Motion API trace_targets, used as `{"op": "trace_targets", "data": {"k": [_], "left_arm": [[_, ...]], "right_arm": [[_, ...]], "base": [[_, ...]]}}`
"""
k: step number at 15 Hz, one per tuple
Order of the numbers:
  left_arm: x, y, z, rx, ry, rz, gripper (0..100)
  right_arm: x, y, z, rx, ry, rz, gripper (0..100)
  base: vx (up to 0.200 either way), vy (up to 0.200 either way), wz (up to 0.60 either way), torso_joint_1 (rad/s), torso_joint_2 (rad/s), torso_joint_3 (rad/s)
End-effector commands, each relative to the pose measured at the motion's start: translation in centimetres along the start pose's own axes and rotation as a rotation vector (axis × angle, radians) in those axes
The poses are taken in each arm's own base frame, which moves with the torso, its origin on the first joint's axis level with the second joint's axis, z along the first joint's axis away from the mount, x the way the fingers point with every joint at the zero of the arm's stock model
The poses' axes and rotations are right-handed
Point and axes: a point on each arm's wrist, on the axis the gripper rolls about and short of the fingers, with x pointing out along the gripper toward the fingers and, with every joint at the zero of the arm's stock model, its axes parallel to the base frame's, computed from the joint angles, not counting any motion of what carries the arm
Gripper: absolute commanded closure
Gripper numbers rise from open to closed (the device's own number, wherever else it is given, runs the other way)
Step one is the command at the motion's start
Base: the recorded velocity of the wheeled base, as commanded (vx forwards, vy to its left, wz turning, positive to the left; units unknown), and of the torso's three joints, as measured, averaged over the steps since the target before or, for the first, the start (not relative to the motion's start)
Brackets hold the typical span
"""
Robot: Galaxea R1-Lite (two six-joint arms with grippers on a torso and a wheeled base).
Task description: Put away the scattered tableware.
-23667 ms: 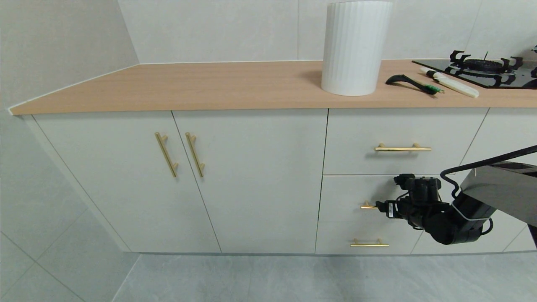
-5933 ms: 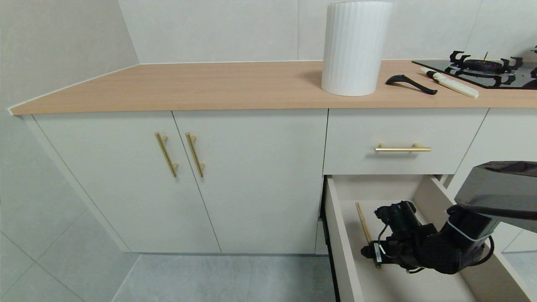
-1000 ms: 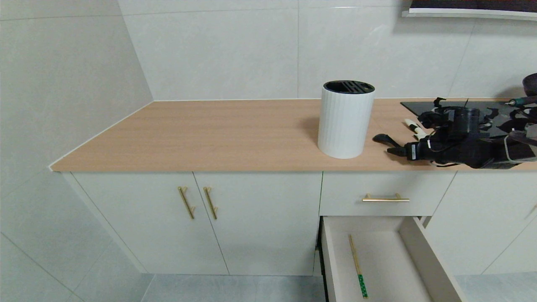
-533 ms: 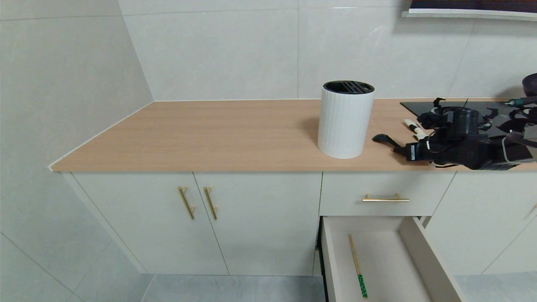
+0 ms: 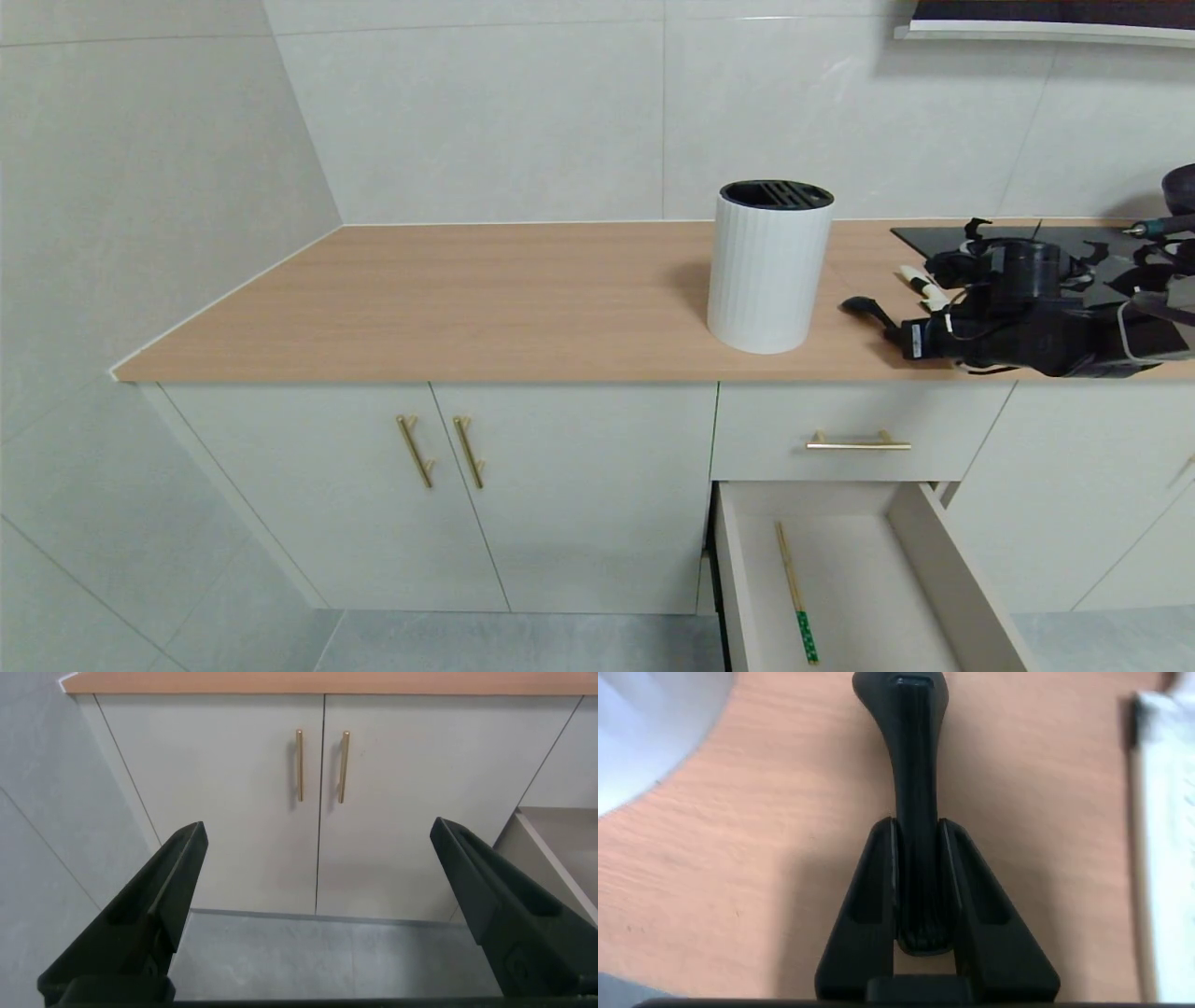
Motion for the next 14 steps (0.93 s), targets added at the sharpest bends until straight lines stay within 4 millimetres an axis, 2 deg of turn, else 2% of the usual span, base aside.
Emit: {"op": "trace_targets", "data": {"k": [1, 3, 5, 6, 9, 13, 14], "left_arm": [[0.0, 0.0, 0.0, 0.0, 0.0, 0.001, 0], [0.0, 0.0, 0.0, 0.0, 0.0, 0.001, 0], [0.0, 0.0, 0.0, -0.001, 0.0, 0.001, 0], [0.0, 0.0, 0.0, 0.0, 0.0, 0.001, 0], [0.0, 0.0, 0.0, -0.001, 0.0, 0.001, 0], [0.0, 0.0, 0.0, 0.0, 0.0, 0.001, 0], [0.0, 0.0, 0.0, -0.001, 0.0, 0.001, 0]], "right_arm": [[-1.6, 0.5, 1.2, -0.003, -0.018, -0.013, 100], [-4.6, 2.6, 2.2, 0.063, -0.008, -0.016, 100], [-7.1, 4.3, 2.3, 0.106, 0.006, -0.041, 100], [-9.6, 5.1, 1.9, 0.118, 0.021, -0.059, 100], [-14.0, 6.6, -1.1, 0.13, 0.097, -0.046, 100], [-18.2, 8.4, -5.1, 0.123, 0.127, -0.023, 100], [-18.6, 8.6, -5.7, 0.12, 0.129, -0.02, 100]], "base": [[0.0, 0.0, 0.0, 0.0, 0.0, 0.0], [0.0, 0.0, 0.0, 0.0, 0.0, 0.0], [0.0, 0.0, 0.0, 0.0, 0.0, 0.0], [0.0, 0.0, 0.0, 0.0, 0.0, 0.0], [0.0, 0.0, 0.0, 0.0, 0.0, 0.0], [0.0, 0.0, 0.0, 0.0, 0.0, 0.0], [0.0, 0.0, 0.0, 0.0, 0.0, 0.0]]}}
